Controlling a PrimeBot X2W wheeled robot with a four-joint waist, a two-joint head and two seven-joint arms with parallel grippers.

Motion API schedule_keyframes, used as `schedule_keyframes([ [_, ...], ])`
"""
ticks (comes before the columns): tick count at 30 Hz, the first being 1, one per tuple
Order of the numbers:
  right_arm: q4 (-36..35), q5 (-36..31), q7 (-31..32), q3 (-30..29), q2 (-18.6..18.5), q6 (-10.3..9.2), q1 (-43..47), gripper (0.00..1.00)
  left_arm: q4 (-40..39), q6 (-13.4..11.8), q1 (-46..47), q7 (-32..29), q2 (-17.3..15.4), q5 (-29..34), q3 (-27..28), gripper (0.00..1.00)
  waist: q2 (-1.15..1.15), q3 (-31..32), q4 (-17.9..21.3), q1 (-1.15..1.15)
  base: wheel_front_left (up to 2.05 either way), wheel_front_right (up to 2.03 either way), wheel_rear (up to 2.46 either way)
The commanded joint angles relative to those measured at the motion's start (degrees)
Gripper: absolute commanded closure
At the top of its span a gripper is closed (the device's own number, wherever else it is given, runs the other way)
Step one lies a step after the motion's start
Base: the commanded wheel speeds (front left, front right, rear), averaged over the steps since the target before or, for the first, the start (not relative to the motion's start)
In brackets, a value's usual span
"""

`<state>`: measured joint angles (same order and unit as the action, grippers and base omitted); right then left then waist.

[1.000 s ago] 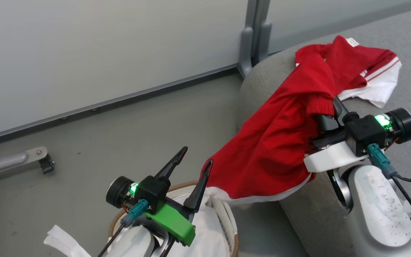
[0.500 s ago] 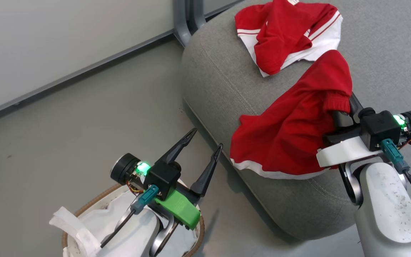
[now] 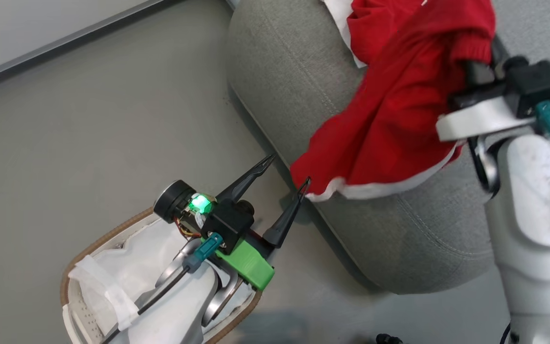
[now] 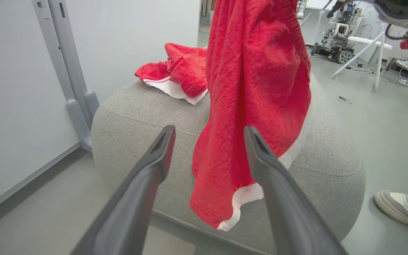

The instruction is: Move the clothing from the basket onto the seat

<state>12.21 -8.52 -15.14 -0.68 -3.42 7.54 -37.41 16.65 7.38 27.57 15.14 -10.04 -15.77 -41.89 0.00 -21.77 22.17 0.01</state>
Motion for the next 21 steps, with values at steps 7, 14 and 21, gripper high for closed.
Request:
schedule_keyframes([
  [7,4.16,0.10,-0.01,-3.59,-7.59,-0.10,-17.57,1.00,-2.54,0.15,3.56,0.00,-0.91,1.54,-0.78,0.00,0.00,-7.09,-8.81,-0.01,0.00,0.00,0.00],
  [14,9.13,-0.77,0.07,-7.12,-18.07,-0.10,-30.49,1.00,-5.40,-0.04,4.91,0.00,-1.25,3.22,-0.47,0.00,0.00,-12.28,-13.43,-0.01,0.00,0.00,0.00],
  [21,15.73,-2.49,0.14,-13.73,-22.11,-0.09,-30.36,1.00,-7.05,-0.16,6.58,0.00,-0.32,4.65,-0.48,0.00,0.00,-17.04,-15.84,-0.01,0.00,0.00,0.00],
])
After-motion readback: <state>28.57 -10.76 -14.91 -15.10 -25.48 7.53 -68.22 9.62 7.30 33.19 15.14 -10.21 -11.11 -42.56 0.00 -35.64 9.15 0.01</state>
